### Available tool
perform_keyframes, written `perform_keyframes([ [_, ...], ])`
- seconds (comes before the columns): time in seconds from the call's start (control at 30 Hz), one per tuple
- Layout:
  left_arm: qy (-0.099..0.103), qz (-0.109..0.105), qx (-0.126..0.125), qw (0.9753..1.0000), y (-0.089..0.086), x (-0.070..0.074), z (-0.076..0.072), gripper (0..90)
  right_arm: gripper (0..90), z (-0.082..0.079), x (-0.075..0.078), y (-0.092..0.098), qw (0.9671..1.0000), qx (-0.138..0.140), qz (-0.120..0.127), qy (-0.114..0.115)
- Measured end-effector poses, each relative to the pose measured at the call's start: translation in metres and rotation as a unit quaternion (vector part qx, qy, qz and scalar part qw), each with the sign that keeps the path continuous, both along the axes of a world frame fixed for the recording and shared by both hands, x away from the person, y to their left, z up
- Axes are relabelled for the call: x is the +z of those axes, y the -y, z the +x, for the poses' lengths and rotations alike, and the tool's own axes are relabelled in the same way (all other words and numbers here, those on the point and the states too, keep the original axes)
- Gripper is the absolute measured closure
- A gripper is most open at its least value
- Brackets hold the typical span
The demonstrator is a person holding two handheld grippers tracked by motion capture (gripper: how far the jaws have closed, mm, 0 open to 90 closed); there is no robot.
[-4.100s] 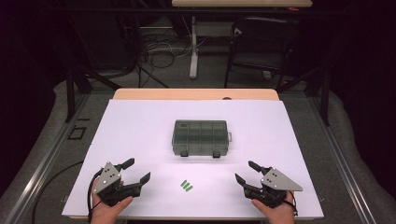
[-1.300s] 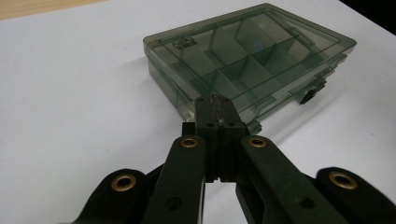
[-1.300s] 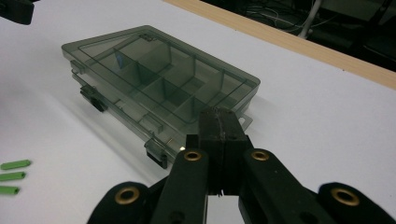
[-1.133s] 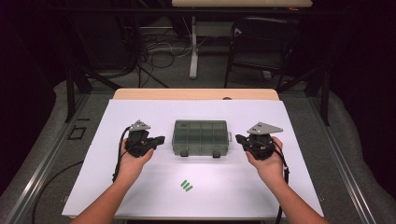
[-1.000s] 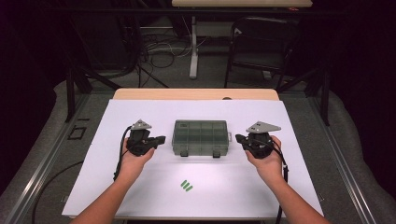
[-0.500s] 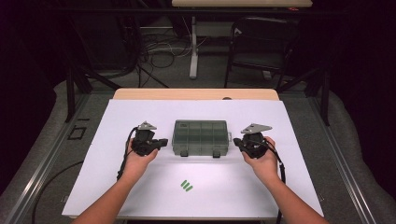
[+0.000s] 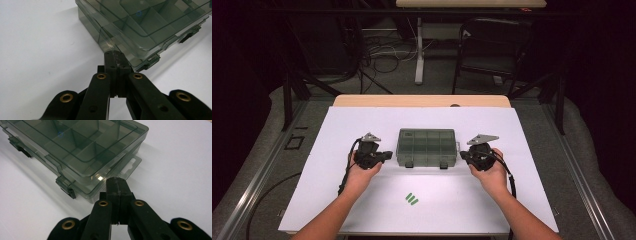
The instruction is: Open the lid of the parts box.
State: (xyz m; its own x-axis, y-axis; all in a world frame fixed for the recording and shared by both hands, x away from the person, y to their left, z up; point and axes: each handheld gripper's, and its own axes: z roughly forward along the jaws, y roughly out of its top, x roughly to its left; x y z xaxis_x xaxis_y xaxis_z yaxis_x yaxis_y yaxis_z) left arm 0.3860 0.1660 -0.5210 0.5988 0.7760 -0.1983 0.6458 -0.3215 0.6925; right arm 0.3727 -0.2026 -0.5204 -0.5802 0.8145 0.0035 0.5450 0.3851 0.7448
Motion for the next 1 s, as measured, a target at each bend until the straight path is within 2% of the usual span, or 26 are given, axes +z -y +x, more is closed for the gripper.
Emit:
perform_keyframes([
  [0.2,-0.002,0.000,-0.004,1.0000,0.001,-0.001,-0.001,90.0,90.0,0.000,-0.004,0.000,1.0000,-0.002,0.001,-0.007],
  [0.87,0.003,0.012,-0.026,0.9996,0.009,0.000,-0.010,90.0,90.0,-0.002,-0.004,-0.010,0.9999,0.016,0.001,0.002],
  [1.0,0.019,0.020,-0.025,0.9993,0.010,0.004,-0.012,90.0,90.0,-0.003,0.000,-0.010,0.9998,0.014,0.010,0.006],
])
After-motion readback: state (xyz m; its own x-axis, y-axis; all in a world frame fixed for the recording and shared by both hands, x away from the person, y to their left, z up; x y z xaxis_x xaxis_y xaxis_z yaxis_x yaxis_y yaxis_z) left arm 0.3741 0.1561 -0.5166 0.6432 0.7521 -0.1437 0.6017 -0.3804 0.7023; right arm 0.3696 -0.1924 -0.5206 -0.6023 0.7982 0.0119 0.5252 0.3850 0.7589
